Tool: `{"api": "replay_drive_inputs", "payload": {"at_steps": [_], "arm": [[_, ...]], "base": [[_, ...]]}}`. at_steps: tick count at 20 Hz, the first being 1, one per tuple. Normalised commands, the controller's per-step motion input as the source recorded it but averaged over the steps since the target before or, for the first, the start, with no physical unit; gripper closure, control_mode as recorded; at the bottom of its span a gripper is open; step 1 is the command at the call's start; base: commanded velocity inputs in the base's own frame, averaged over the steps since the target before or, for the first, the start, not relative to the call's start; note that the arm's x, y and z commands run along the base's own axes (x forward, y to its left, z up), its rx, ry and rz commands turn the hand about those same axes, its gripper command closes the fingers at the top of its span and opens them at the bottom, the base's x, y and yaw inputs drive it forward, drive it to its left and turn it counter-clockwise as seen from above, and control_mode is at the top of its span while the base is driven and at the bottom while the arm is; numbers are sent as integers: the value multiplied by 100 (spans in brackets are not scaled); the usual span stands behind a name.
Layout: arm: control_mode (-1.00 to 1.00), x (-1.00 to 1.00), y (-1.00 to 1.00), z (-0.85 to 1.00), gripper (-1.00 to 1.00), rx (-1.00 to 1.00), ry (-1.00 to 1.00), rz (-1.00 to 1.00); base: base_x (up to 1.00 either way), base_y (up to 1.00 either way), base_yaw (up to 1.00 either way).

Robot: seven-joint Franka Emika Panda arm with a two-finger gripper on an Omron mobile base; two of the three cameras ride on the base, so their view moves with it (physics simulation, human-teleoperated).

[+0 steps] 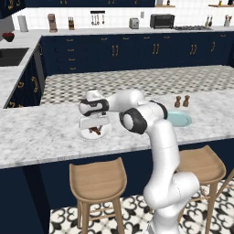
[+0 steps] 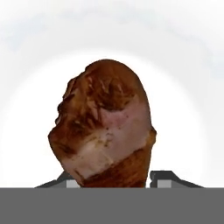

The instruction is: Pick the chicken drumstick and corn from their plates and place them in the bowl. Then put the bowl in the fridge.

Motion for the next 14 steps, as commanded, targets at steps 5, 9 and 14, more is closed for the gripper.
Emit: {"api": "replay_drive_inputs", "payload": {"at_steps": [5,9,14], "arm": [[-100,-77,-3,2,100,0,-6,0],[-100,-91,-16,80,100,0,-22,0],[-100,-61,-71,89,100,0,-2,0]], "base": [[0,0,0],[0,0,0],[0,0,0]]}}
